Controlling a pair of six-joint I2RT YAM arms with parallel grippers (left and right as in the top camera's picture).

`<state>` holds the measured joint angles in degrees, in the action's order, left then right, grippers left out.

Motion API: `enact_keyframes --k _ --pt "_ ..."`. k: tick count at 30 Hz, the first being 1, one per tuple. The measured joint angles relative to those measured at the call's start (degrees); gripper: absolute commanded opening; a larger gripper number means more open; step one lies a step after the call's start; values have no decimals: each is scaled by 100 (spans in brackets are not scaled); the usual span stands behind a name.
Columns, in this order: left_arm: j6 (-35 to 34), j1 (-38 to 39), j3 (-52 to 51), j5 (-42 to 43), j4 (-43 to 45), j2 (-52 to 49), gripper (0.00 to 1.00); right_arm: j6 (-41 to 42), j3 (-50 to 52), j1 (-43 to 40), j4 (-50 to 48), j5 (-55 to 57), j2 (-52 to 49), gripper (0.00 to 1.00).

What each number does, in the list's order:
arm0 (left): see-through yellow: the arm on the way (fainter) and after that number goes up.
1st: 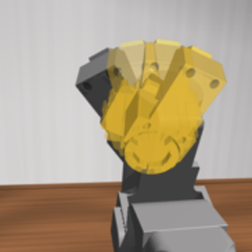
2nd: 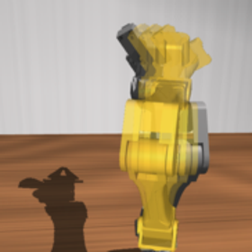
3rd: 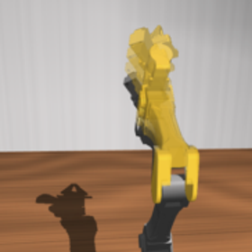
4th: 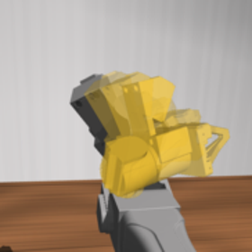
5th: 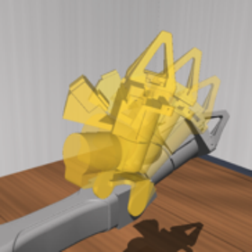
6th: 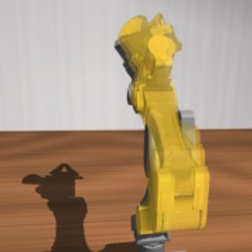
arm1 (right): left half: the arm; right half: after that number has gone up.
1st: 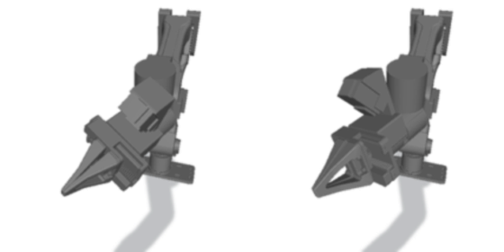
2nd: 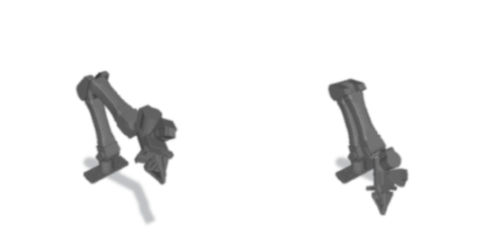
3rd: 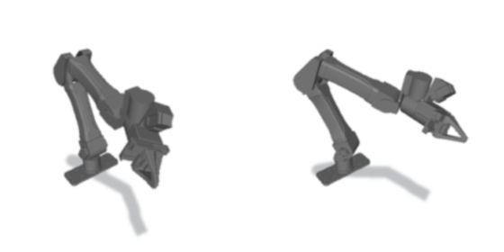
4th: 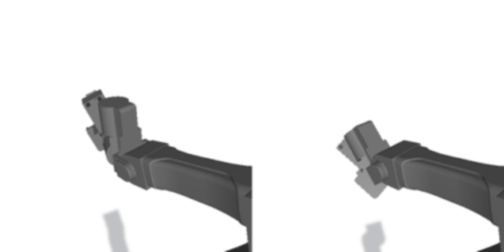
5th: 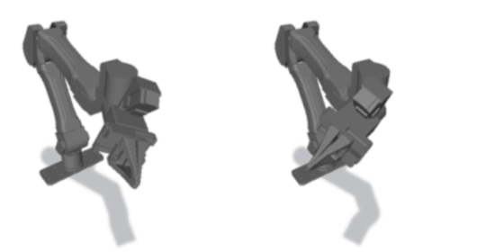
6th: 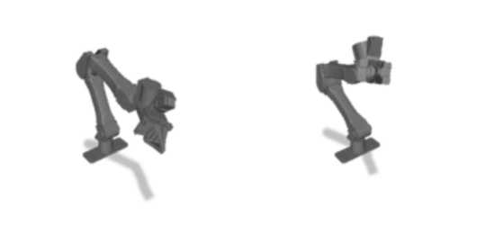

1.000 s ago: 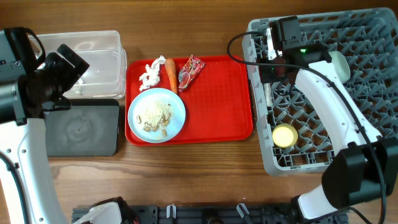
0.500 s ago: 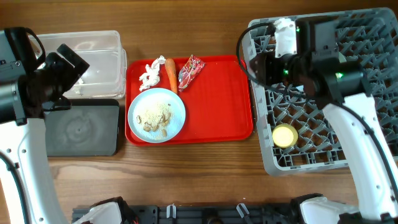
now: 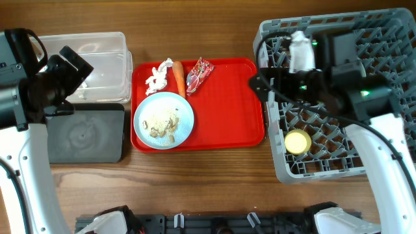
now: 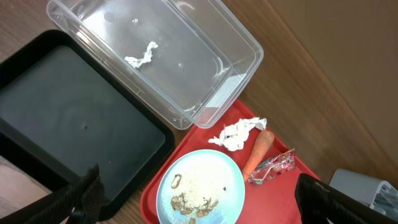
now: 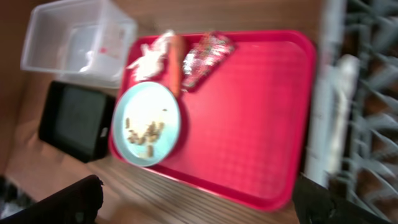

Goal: Sort waste into correct bins and load items into the dishwasher rack

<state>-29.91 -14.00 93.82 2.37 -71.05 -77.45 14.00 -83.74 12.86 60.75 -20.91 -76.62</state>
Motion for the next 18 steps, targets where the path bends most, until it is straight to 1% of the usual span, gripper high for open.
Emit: enact_keyframes --k 3,8,12,15,18 --pt "0 0 0 0 0 0 100 -284 2 -328 11 155 310 100" --pt "0 0 0 0 2 0 100 -909 -2 -531 -66 638 1440 100" --pt "0 0 0 0 0 0 100 -1314 57 -533 -616 1165 2428 100" --pt "0 0 0 -2 0 0 100 -1572 433 -531 -1110 1360 3101 100" --pt "0 0 0 -2 0 0 100 -1694 1244 -531 -1764 1458 3698 100"
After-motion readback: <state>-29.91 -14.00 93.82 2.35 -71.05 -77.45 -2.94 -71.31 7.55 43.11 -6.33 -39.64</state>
